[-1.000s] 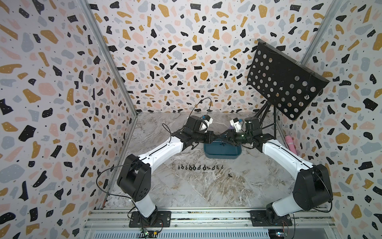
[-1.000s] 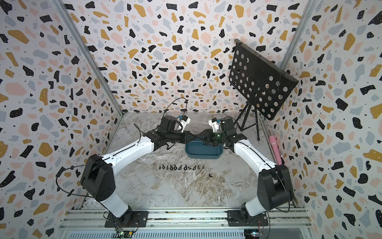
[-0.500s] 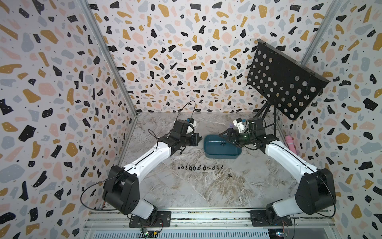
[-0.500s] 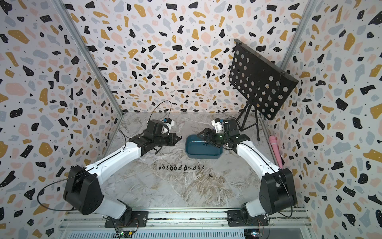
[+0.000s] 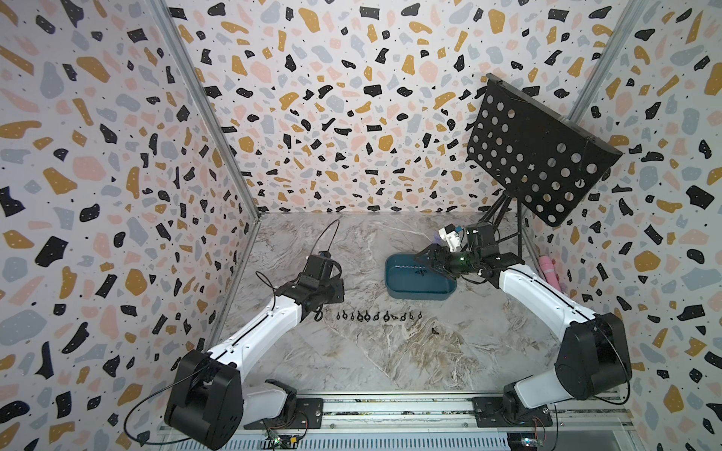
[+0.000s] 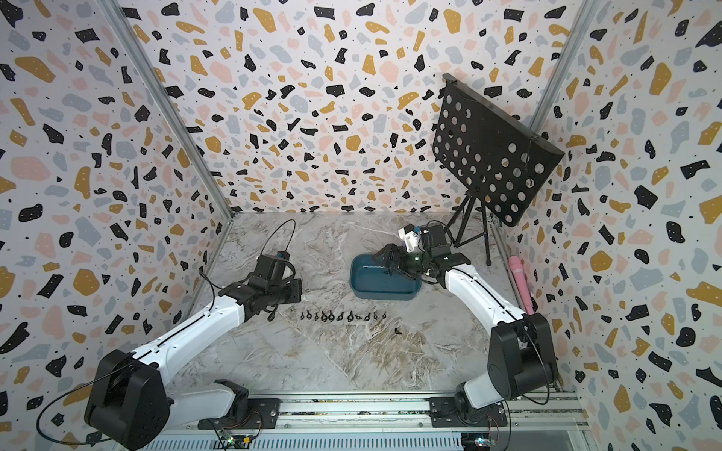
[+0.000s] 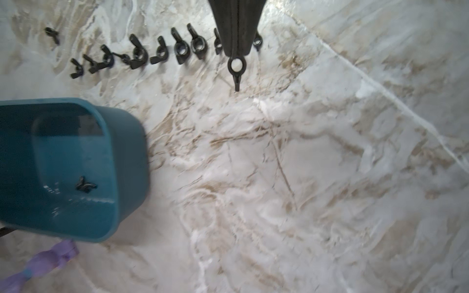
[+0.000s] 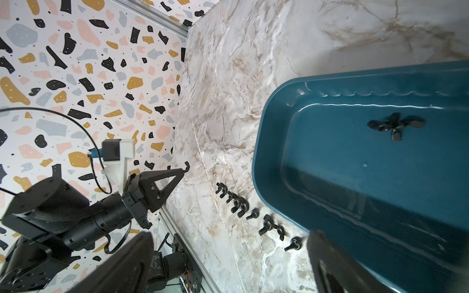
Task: Take out the wing nut from the storage box
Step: Place the wing nut at the center of the board.
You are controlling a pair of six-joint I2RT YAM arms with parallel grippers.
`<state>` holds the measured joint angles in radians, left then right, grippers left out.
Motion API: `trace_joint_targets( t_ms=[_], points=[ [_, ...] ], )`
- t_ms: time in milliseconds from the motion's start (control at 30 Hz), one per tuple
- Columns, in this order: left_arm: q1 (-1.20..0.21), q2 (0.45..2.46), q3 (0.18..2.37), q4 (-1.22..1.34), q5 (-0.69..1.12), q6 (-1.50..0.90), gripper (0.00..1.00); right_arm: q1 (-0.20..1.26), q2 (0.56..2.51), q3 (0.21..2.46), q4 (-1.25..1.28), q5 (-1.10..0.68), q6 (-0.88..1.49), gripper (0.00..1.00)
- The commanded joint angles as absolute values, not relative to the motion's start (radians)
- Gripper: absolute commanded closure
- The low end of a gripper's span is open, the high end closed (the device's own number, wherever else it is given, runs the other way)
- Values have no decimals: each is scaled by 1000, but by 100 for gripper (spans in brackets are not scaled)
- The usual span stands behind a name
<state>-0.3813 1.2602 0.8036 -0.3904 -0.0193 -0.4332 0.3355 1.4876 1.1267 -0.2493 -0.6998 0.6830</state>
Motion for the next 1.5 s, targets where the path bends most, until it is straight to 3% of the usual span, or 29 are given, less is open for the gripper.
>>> trace_joint_targets(
  t_ms=[0,500,1167,1467],
  points=[
    [-378,1235,752,-398,-100,-495,100,334,1479,1155,-270,-711,659,0],
    [-379,1244,587,-270,-40,-559,100,335,1497,1156,-272,-730,666,0],
    [-382,1356,571,-211,-39,-571,97,336,1498,1153,-276,-726,666,0],
    [-394,1350,561,-215,-38,-575,74,336,1502,1152,-274,-724,667,0]
  ],
)
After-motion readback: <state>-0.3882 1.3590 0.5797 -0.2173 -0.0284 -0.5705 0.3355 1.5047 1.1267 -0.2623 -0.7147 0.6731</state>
